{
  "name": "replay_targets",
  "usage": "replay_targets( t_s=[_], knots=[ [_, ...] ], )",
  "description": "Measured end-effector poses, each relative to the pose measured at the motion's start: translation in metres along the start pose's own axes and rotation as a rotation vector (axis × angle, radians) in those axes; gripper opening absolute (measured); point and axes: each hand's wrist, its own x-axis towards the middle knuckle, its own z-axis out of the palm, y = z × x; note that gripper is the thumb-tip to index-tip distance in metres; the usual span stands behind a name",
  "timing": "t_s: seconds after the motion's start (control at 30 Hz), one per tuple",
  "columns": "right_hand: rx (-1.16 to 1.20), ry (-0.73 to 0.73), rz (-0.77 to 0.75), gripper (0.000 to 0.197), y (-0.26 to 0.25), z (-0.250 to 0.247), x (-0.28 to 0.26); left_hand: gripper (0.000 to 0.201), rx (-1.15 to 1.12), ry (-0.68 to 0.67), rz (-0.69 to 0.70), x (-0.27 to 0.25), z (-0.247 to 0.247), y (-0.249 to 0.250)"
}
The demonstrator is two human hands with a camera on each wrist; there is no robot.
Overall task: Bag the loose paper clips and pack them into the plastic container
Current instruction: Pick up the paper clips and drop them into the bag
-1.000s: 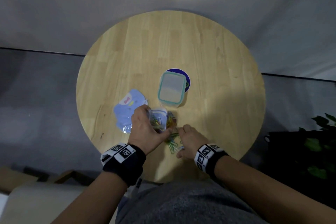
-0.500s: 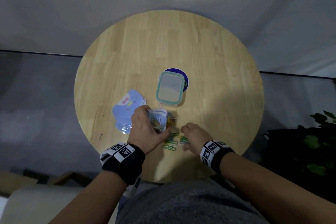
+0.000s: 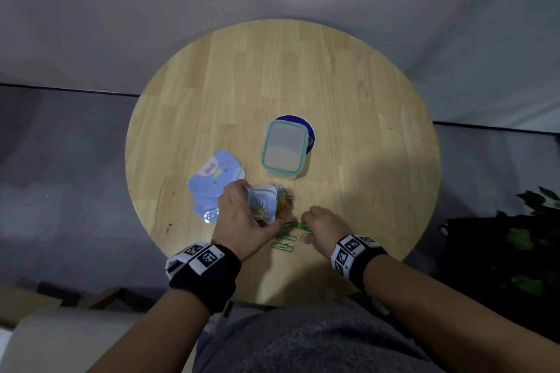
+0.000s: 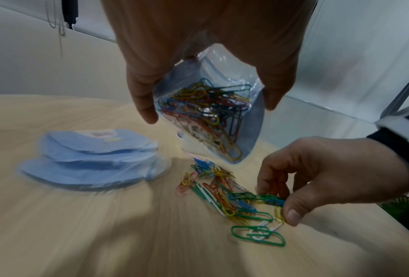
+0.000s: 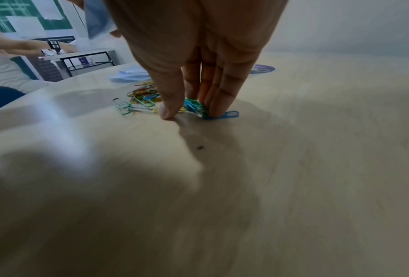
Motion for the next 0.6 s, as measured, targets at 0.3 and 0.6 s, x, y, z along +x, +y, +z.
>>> replay_targets(
  t_s=[0.3,0.6],
  knots=[
    [-0.106,-0.011,-0.019,0.017,-0.007,0.010,-0.007,0.083,0.006,-0.007,-0.003,0.000,0.000,-0.001],
    [0.105,0.027,0.097,0.015,-0.003,-0.004,-0.007,0.079,-0.010,-0.003,0.012,0.000,0.002,0.001]
  ],
)
